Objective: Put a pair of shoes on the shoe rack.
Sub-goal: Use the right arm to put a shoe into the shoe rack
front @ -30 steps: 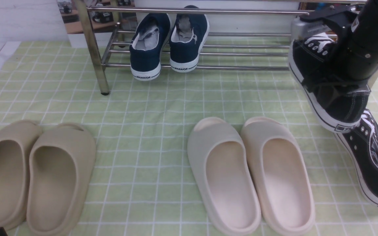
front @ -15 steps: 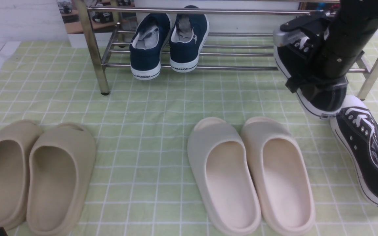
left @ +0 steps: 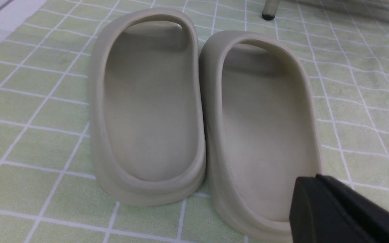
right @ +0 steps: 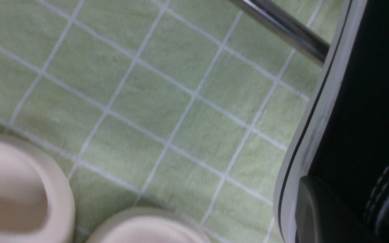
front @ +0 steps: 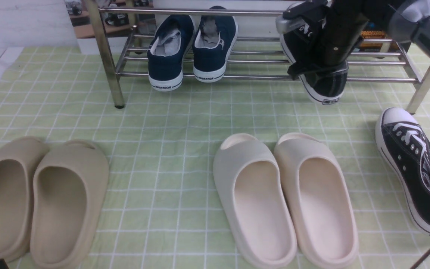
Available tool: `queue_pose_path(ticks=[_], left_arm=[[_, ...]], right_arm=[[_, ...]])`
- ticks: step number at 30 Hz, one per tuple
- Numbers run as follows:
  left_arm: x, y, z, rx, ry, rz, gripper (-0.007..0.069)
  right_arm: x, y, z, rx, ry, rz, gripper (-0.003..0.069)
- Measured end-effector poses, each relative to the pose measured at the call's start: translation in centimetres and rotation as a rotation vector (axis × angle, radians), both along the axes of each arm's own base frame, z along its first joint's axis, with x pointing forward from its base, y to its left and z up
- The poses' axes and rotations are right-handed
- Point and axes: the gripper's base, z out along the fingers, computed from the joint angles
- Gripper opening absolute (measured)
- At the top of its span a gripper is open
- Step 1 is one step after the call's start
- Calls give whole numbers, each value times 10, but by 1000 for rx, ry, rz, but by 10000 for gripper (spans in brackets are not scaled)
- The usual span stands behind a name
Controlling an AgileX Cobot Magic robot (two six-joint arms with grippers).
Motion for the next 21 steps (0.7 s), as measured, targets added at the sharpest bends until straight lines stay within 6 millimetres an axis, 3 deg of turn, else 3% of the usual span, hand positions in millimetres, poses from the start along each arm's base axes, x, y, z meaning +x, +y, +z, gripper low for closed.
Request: queue_pose_path(ticks=[10,13,18,20,21], left_arm=[[0,0,0,0,0,0,-12],[0,0,0,0,0,0,-12],[0,0,0,0,0,0,-12],[0,0,0,0,0,0,-12],[0,0,0,0,0,0,-12]], right_arm=[[12,2,-9,60,-40,-44,71],[15,2,-5,68,-79,-50,150],[10,-2,-1,65,-44,-85,417],[3,-4,8,55,-18,-85,503],[3,-4,10,55,-19,-85,509]])
